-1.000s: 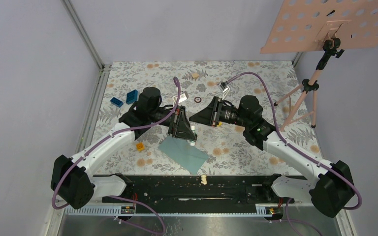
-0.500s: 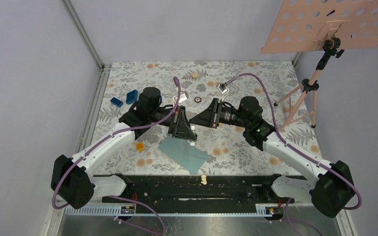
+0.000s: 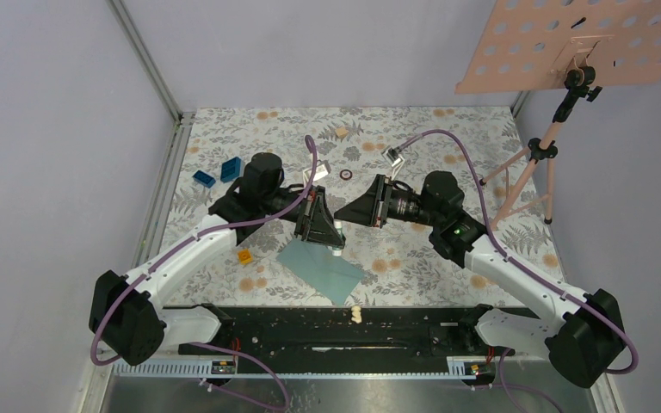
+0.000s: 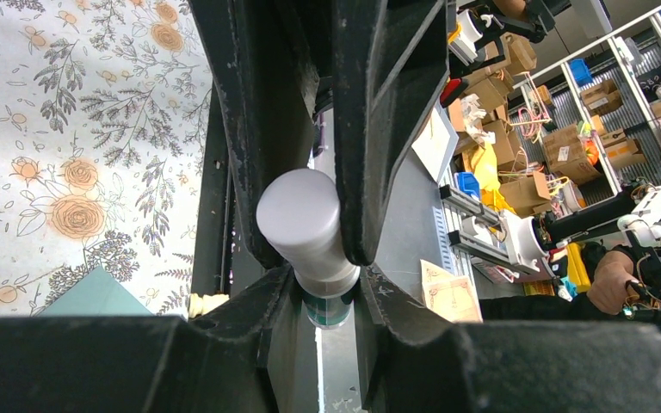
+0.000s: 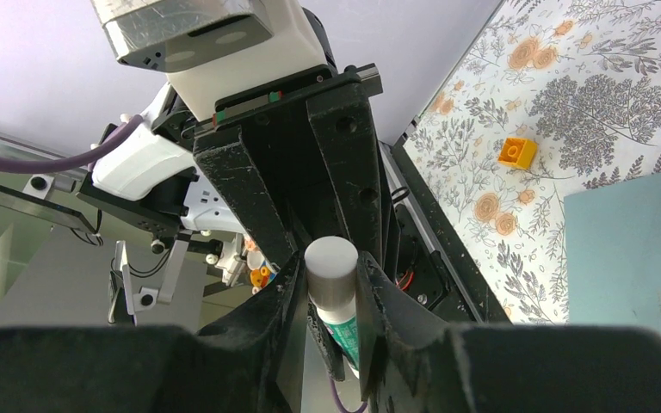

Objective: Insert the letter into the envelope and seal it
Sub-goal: Close the solid glue cap on the solid glue.

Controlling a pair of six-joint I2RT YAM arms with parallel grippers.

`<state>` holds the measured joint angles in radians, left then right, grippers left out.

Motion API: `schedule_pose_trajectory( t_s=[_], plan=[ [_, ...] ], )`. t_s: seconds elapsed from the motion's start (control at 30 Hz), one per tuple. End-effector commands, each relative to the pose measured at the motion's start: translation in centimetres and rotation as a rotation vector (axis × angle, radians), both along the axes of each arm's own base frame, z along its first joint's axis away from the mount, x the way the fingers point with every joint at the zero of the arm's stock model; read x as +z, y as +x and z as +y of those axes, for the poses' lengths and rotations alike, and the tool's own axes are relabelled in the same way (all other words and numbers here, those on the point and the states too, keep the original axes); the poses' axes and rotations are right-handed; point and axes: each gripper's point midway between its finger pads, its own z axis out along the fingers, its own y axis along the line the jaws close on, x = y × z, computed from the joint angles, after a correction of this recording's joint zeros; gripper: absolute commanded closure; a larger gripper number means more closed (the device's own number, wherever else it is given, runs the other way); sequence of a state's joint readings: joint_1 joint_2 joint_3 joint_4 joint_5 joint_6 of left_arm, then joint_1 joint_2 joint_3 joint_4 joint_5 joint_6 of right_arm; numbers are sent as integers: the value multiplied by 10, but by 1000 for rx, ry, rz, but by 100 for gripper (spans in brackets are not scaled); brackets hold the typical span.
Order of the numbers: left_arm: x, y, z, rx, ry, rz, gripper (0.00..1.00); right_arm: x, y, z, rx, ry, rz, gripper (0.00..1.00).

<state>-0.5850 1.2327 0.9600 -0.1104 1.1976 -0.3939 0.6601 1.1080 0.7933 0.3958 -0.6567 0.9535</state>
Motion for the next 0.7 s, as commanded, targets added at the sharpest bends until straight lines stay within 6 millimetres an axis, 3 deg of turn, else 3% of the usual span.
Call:
schedule_pose_trajectory(
  t_s=[0.0,0.67],
  plan=[
    [10,3,-3,-14,-33,-39,100,6,-13,0,60,15,-39,77],
    [12,8,-7,10,-42,-32,100,-2,-20,2,91,-1,-34,77]
  ],
)
